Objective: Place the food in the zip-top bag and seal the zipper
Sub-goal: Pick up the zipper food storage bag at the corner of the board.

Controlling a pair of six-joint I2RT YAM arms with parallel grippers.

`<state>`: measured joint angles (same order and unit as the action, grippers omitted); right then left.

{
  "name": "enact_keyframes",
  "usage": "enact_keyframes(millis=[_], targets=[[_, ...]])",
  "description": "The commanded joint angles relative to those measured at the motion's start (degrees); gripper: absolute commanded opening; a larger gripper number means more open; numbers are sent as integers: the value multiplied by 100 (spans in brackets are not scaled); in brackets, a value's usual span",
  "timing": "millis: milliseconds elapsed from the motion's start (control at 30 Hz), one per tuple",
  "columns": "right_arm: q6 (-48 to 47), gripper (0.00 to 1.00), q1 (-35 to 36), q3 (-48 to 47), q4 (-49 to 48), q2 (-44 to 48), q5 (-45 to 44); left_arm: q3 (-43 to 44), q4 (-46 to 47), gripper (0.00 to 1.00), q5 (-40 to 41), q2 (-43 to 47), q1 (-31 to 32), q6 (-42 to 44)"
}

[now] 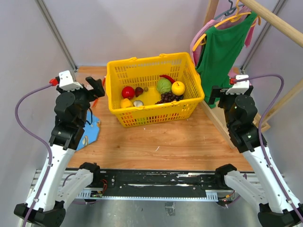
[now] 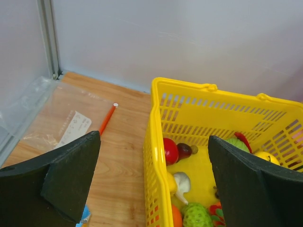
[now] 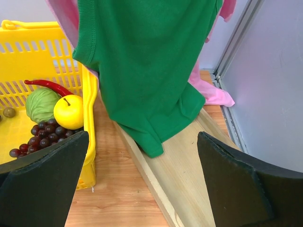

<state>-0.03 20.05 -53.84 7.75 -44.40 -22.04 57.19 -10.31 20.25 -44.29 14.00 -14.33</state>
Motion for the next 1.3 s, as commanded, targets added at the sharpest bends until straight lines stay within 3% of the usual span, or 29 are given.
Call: enact_keyframes(millis=[0, 400, 800, 1000, 1267], targets=[[-117, 98, -103, -123, -200, 89, 5, 64, 274, 99, 468, -117, -38, 254], [-423, 98, 51, 85, -420, 235, -84, 737, 134, 99, 920, -1169, -109, -103], [-995, 98, 482, 406, -731, 513, -219, 1614, -451, 100, -163, -2924, -1628, -1106], [-1157, 98, 620, 568, -825, 637, -290, 1816, -800, 99, -273, -4009, -2135, -757], [-1320, 98, 658, 688, -896, 731, -309, 2236, -1337, 99, -156, -5241, -2184, 424]])
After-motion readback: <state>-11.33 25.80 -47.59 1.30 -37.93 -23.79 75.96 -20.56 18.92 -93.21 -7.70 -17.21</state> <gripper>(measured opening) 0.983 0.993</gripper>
